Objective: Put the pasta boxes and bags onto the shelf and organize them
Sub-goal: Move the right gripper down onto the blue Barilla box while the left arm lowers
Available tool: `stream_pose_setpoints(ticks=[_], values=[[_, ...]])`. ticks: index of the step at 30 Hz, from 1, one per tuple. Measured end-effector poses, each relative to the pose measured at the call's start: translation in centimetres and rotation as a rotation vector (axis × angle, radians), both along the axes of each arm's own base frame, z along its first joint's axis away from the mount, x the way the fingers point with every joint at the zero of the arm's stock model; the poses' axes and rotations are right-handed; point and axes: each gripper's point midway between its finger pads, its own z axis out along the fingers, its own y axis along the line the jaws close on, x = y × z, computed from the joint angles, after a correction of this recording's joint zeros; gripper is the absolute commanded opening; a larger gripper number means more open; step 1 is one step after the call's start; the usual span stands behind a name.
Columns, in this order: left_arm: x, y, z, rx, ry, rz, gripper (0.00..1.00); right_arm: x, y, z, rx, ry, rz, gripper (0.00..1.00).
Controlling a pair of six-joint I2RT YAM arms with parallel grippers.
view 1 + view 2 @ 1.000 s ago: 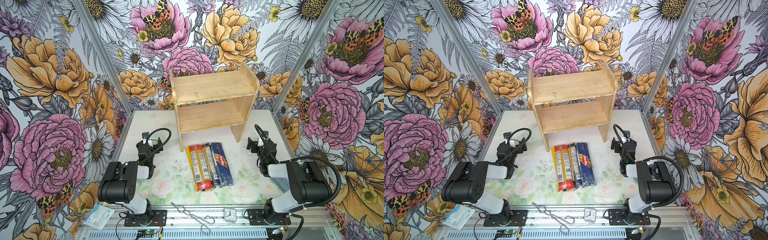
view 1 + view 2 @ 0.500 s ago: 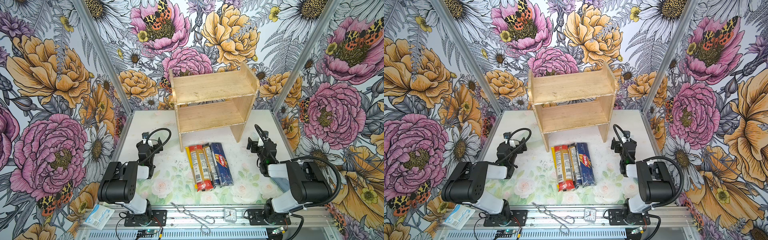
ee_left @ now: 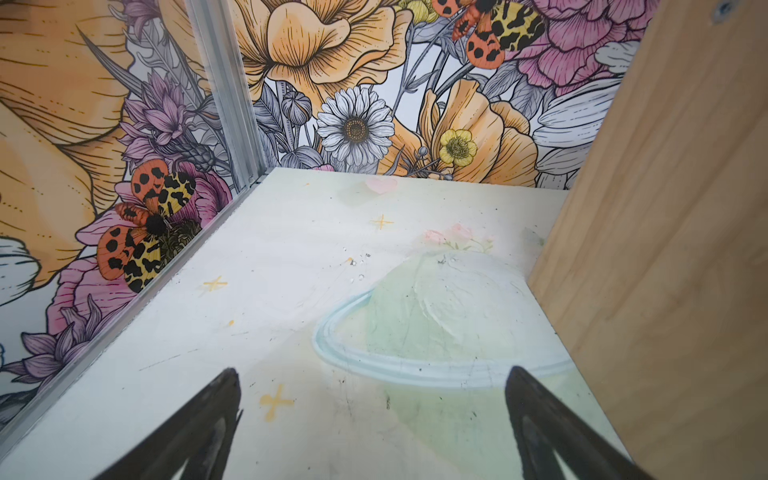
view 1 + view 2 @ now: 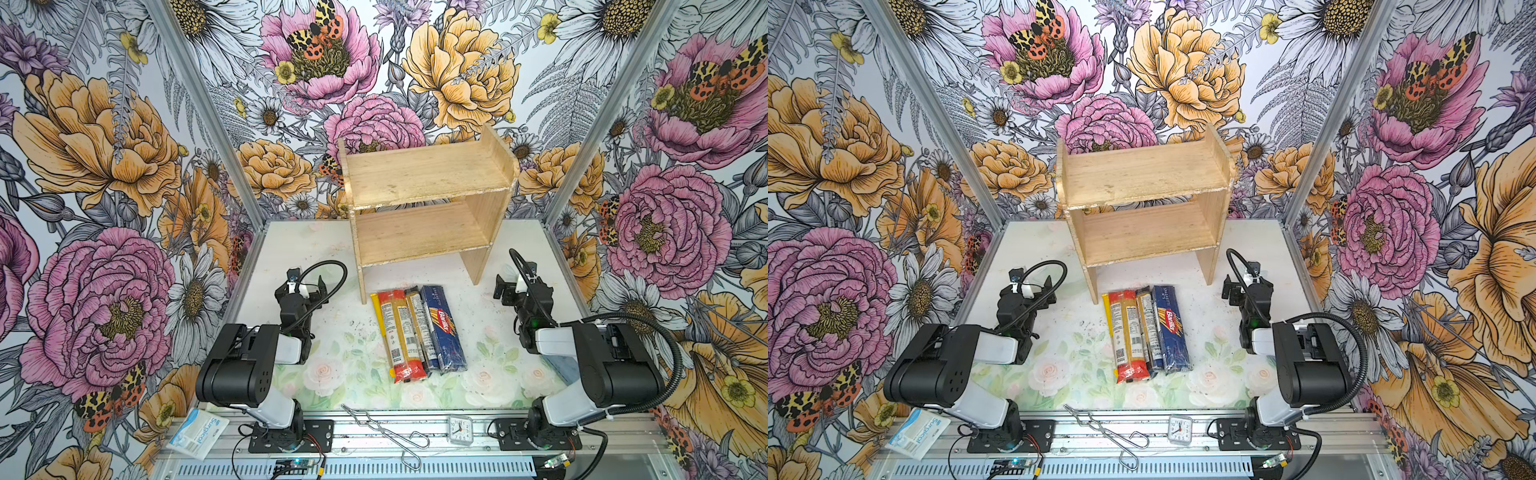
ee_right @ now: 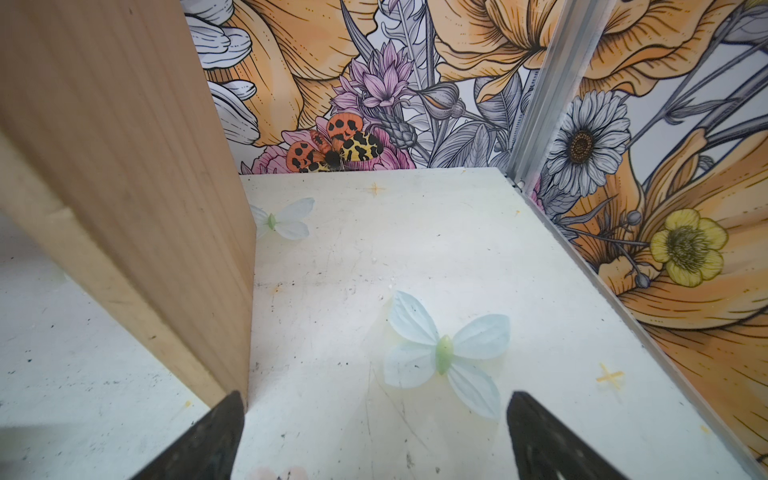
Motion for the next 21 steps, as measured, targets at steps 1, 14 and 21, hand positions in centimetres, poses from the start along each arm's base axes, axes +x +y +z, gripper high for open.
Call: stream_pose_setpoints(ticks=[1, 14, 21], values=[[-0.1, 0.0, -0.1, 0.004, 0.003, 0.002, 0.99, 0.0, 0.0, 0.0, 0.0, 0.0, 0.0, 1.0], [-2.0, -1.0, 8.7, 0.03, -0.147, -0.033, 0.99, -0.4, 0.0, 0.3, 0.0, 0.014, 0.0, 0.98], [-3.1, -3.5, 14.2, -0.078, -0.203, -0.141, 0.99, -2.1, -0.1, 7.1, 0.017, -0.117, -0.011, 0.97]])
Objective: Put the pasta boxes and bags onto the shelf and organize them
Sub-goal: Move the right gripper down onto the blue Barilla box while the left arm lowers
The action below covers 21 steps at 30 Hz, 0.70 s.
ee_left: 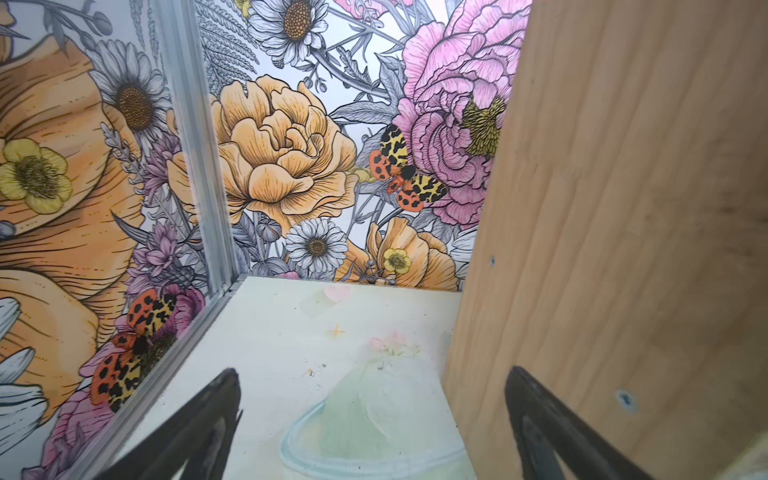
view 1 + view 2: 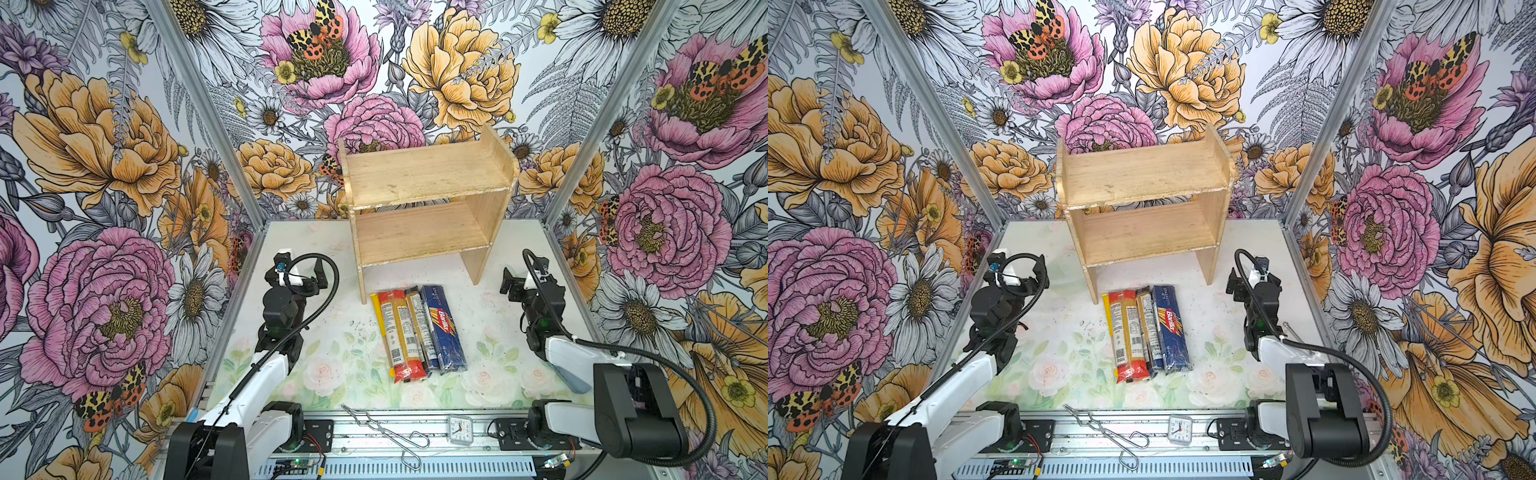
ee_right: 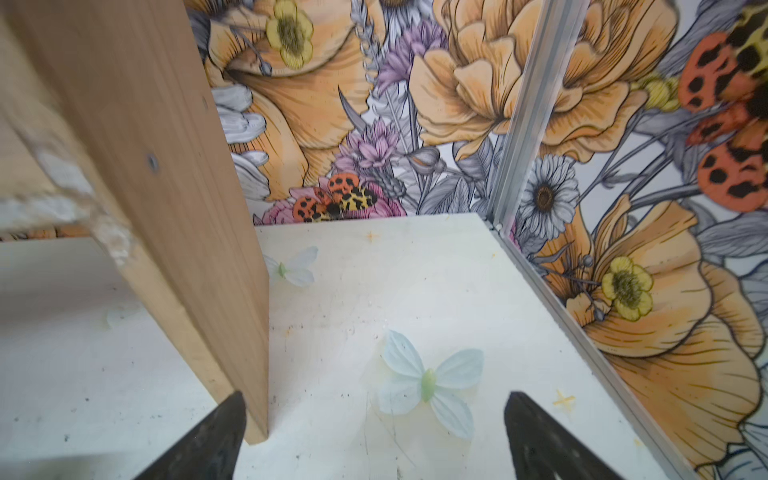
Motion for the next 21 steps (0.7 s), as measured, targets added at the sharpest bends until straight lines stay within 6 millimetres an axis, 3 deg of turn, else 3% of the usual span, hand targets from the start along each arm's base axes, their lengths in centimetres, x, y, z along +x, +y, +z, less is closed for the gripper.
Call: stream_pose_setpoints(ticks=[5, 10, 16, 21], values=[[-1.0, -3.5, -1.6, -0.07, 0.071, -0.109, 0.99, -0.9, 1.4, 4.2, 0.075, -0.028, 0.07, 0.95], [-2.2, -7.8, -4.2, -0.082, 0.17, -0.222, 0.99, -1.7, 6.4, 6.2, 0.195, 0.055, 0.267, 0.94], [-3.8, -10.7, -7.2, -0.081, 0.261, -0.288, 0.99, -6.0, 12.8, 4.6, 0.34, 0.183, 0.478, 0.96], [-5.7, -10.9, -9.6, -0.084, 0.319, -0.29, 0.99, -9.8, 17.0, -0.1, 0.402, 0.34, 0.563, 0.99]])
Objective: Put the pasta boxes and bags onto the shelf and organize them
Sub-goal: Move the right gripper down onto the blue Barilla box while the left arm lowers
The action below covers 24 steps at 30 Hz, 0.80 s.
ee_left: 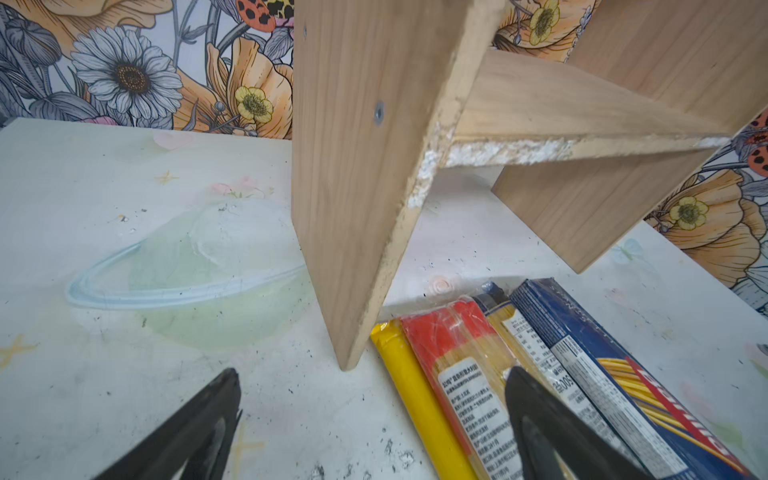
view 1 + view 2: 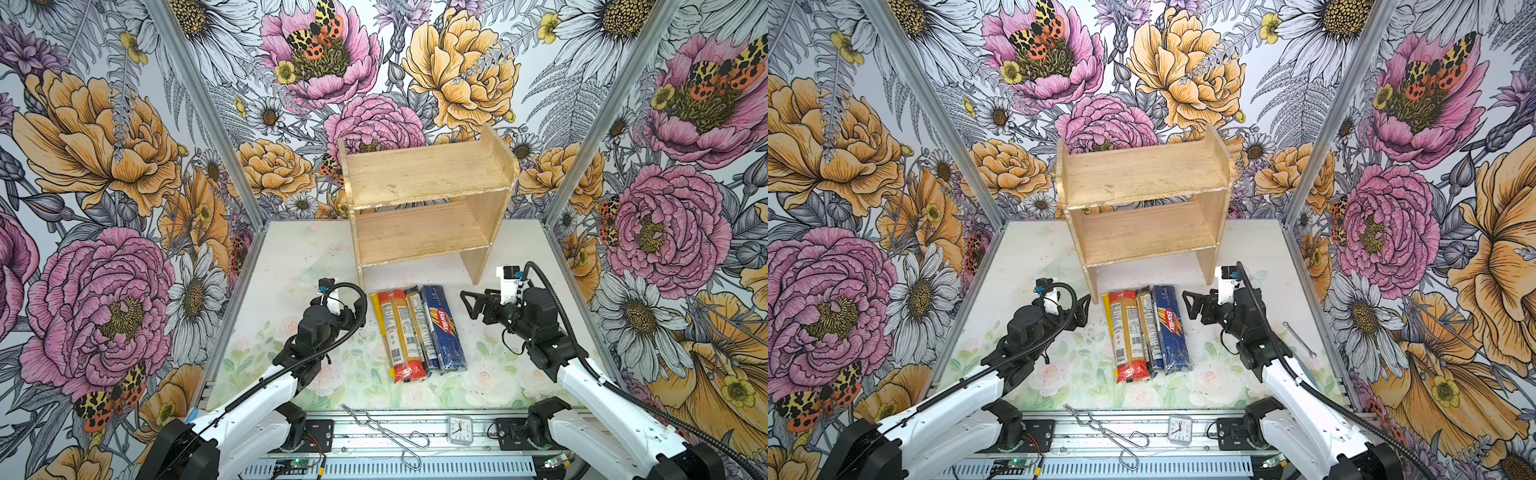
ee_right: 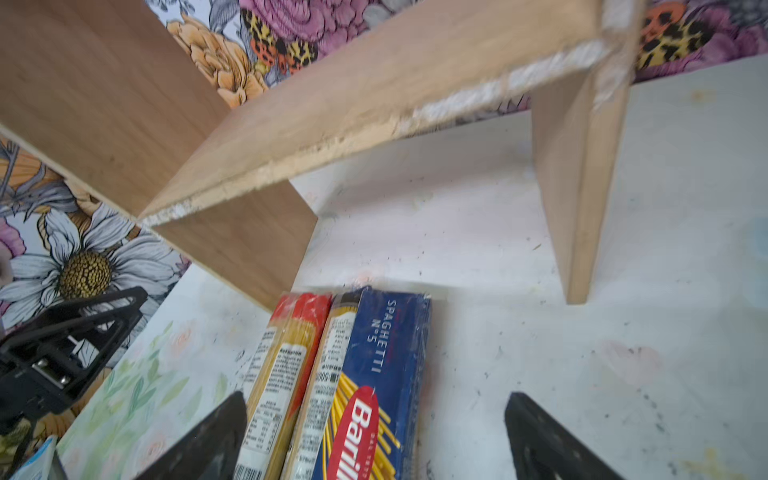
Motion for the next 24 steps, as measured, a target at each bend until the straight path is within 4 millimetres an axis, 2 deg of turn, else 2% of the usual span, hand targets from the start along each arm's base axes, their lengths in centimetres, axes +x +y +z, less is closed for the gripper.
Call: stream_pose_setpoints(ticks=[4, 8, 12, 18, 24], values=[[-1.2, 0.8, -0.3, 0.003, 0.012, 0.019, 0.99, -2.9, 2.9, -4.1, -0.032, 0.128, 0.074, 1.0], [-2.2, 1.6, 0.3, -0.02, -0.009, 0.037, 0.99, -4.5, 4.3, -6.3, -0.079, 0.198, 0.093, 0.99], [-3.3, 2.6, 0.6, -0.037, -0.035, 0.057, 0.99, -5.6, 4.9, -8.2, -0.145, 0.245, 0.088, 1.0], [-4.1, 3.4, 0.4, -0.046, -0.046, 0.079, 0.99, -5.8, 4.4, -11.4, -0.261, 0.326, 0.048, 1.0], [-4.0, 3.5, -0.4, -0.04, -0.021, 0.087, 0.99, -5.0, 4.8, -11.7, -0.301, 0.333, 0.034, 0.96]])
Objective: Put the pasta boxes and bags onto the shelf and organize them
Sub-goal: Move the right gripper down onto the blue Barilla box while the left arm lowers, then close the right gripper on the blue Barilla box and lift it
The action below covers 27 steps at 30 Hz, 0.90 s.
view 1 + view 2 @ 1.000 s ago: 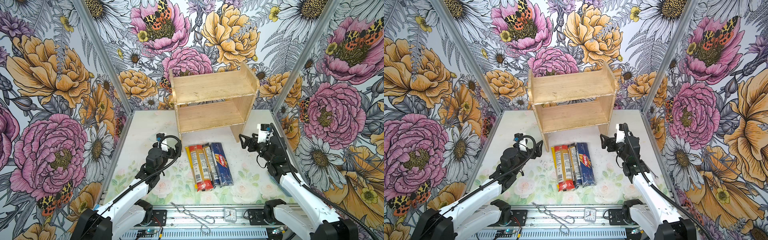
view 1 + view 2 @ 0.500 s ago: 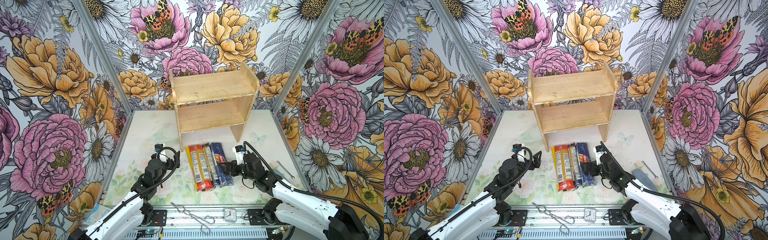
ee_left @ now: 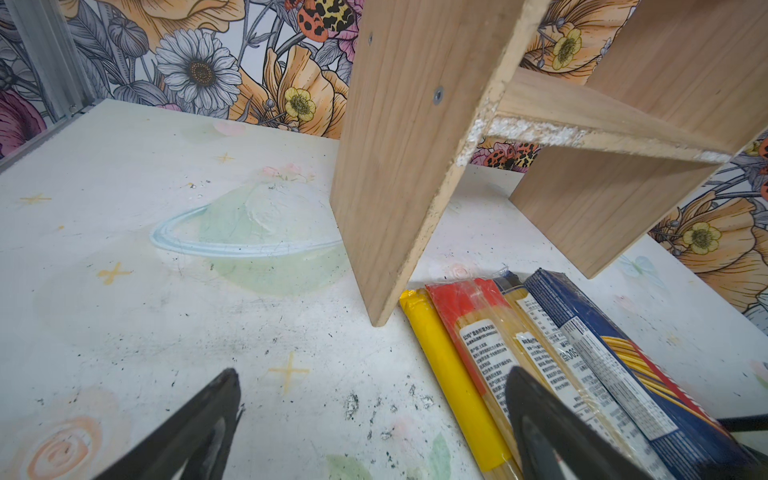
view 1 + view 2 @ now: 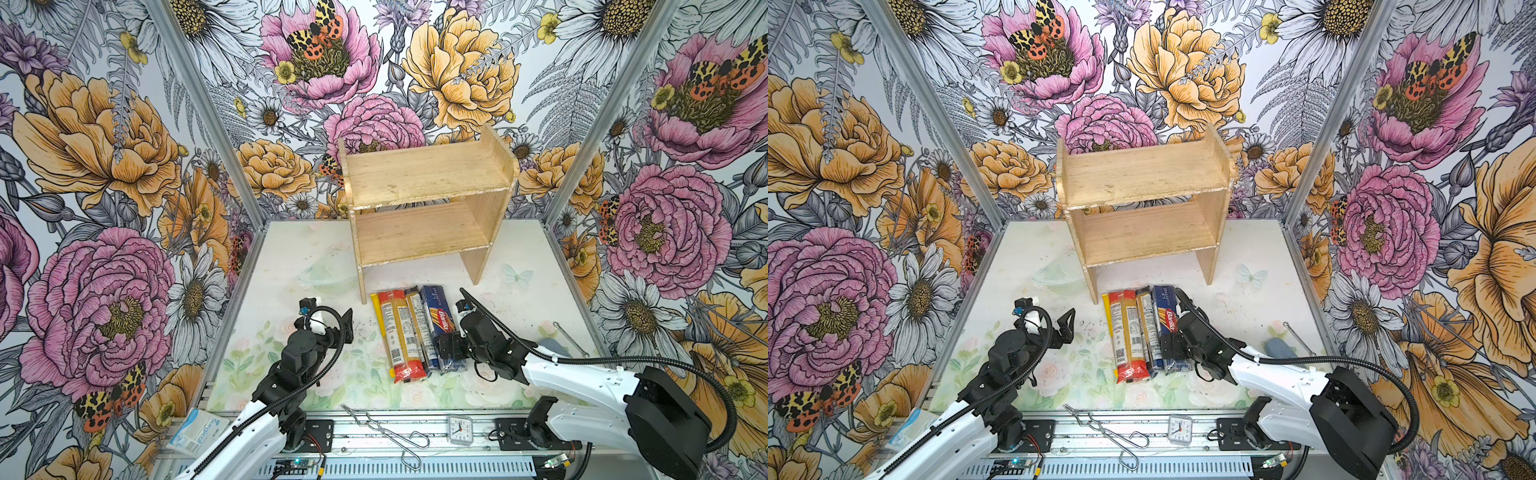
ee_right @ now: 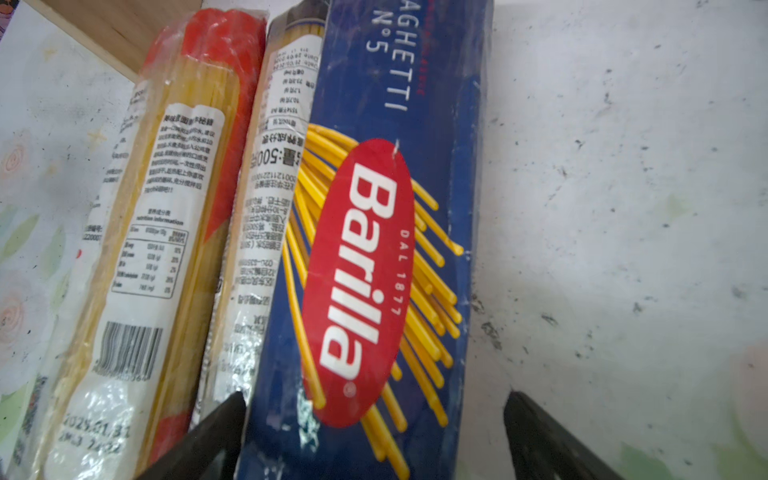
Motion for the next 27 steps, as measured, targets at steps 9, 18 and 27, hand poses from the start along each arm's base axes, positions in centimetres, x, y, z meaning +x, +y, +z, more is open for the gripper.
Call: stream_pose_setpoints(ticks=[9, 18, 27], values=[[0.9, -0.5, -2.7, 0.047, 0.082, 0.0, 0.99, 1.1, 0.4, -1.5, -0.065, 0.032, -0.009, 0.9], [1.3, -0.7, -3.2, 0.054, 0.095, 0.0, 0.99, 1.3, 0.5, -2.1, -0.081, 0.038, -0.01, 0.79], [1.3, -0.8, -3.0, 0.041, 0.088, -0.001, 0.99, 1.2, 0.6, -2.1, -0.079, 0.041, -0.003, 0.62]])
